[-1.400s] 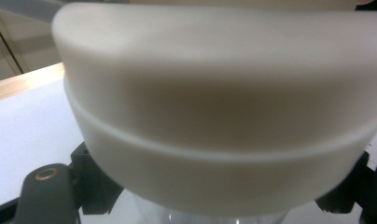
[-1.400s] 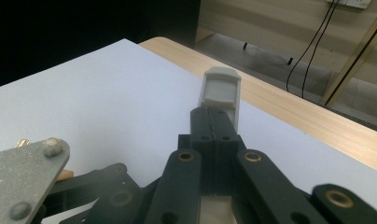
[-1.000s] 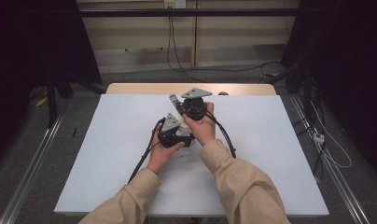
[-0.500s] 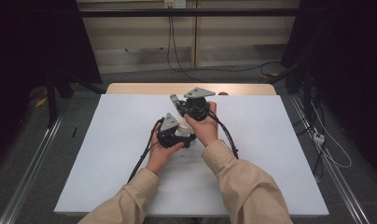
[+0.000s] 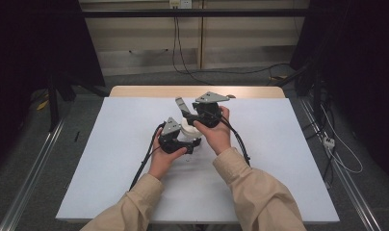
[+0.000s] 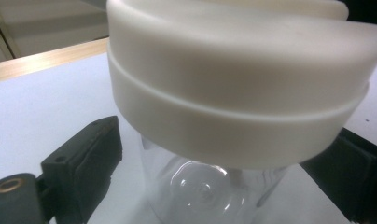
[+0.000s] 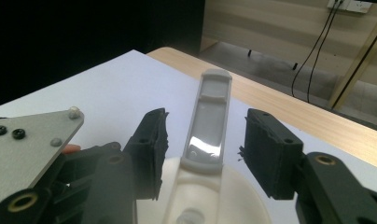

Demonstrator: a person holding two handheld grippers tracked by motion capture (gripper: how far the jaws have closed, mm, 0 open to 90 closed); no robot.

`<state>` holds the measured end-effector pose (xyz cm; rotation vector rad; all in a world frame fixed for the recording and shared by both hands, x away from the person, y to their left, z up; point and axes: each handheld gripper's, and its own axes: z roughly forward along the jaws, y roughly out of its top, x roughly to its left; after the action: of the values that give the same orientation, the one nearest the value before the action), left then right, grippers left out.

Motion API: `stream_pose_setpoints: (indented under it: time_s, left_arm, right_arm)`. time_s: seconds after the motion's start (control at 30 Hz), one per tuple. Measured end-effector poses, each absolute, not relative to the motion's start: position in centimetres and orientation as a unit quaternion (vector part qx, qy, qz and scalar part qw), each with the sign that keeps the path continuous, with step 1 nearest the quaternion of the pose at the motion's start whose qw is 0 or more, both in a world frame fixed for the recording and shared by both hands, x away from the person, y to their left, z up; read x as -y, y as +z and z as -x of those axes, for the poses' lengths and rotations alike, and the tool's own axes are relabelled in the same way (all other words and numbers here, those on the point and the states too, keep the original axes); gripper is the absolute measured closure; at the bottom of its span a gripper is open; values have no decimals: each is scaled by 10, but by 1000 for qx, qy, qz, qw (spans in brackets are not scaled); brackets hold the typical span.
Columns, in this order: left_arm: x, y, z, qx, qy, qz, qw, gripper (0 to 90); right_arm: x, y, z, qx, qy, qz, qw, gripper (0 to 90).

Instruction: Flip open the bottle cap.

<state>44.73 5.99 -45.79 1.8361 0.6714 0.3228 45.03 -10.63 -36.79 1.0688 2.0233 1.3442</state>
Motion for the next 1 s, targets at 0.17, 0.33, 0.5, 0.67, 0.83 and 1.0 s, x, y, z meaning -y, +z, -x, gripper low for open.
stream_pose_setpoints:
  time_s: [0.17, 0.33, 0.5, 0.67, 0.83, 1.0]
  left_arm:
    - [-65, -456, -446, -284, 131, -775, 549, 58]
    - [-71, -455, -442, -283, 134, -779, 544, 52]
    - [-81, -452, -438, -290, 134, -773, 548, 49]
    - [-90, -451, -431, -294, 132, -775, 543, 49]
    - [-101, -448, -425, -306, 132, -772, 542, 48]
    - [-116, -445, -418, -313, 138, -767, 543, 49]
  right_arm:
    - [112, -364, -446, -731, 500, -395, 244, 360]
    - [118, -361, -437, -729, 505, -390, 246, 266]
    - [125, -360, -427, -731, 507, -386, 246, 206]
    - [137, -361, -418, -727, 504, -392, 252, 182]
    - [149, -361, -411, -721, 506, -401, 252, 170]
    - [156, -362, -403, -723, 501, -401, 256, 159]
